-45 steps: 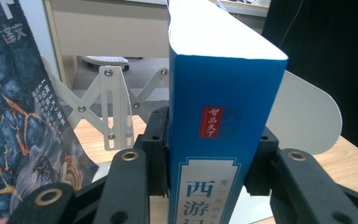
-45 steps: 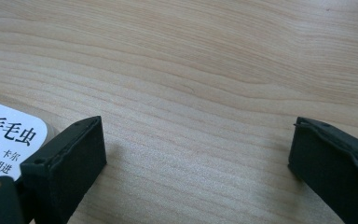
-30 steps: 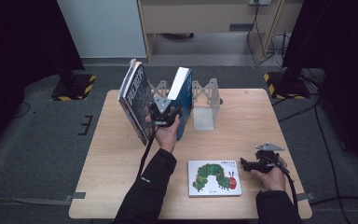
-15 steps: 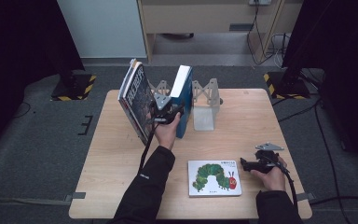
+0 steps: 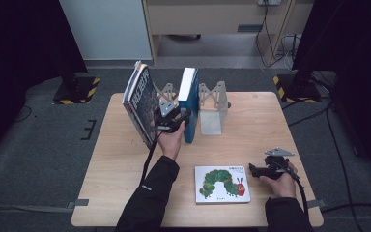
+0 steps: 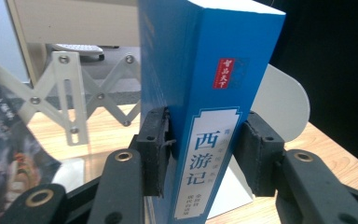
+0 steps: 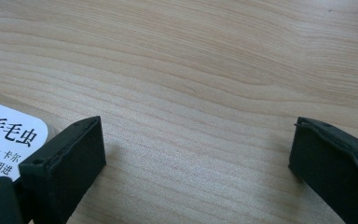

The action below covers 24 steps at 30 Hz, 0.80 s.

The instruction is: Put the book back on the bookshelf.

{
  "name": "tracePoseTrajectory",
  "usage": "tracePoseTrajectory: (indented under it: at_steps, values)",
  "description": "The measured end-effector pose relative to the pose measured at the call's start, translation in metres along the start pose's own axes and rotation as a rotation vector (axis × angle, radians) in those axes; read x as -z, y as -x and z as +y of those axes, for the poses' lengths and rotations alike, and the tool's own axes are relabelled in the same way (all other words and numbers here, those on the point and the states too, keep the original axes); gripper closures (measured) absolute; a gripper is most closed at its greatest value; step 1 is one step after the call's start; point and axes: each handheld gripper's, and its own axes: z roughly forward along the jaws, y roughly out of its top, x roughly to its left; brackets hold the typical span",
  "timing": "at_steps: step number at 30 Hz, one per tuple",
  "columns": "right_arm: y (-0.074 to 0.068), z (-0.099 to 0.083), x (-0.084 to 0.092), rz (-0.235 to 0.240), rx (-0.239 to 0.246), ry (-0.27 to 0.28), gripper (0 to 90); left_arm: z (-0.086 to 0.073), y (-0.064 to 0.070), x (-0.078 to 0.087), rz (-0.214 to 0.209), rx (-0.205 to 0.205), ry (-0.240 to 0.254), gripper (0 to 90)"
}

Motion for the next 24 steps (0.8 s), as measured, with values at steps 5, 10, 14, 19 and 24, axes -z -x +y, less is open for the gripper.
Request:
tracePoseTrajectory:
  at_steps: [5, 10, 14, 19, 24]
  values:
    - [0.000, 0.000, 0.000, 0.000, 0.002, 0.000, 3.7, 0.004, 0.009, -0.009, -0.018, -0.038, -0.006, 55.1]
    - [0.000, 0.000, 0.000, 0.000, 0.002, 0.000, 3.7, 0.003, 0.013, -0.014, -0.037, -0.040, -0.004, 53.4]
    - [0.000, 0.000, 0.000, 0.000, 0.002, 0.000, 3.7, 0.001, 0.014, -0.016, -0.046, -0.047, -0.004, 52.3]
    - [0.000, 0.000, 0.000, 0.001, 0.005, 0.001, 3.7, 0.000, 0.011, -0.014, -0.073, -0.043, -0.004, 52.0]
    - [0.000, 0.000, 0.000, 0.001, 0.003, 0.001, 3.6, -0.002, 0.007, -0.011, -0.111, -0.034, -0.011, 53.1]
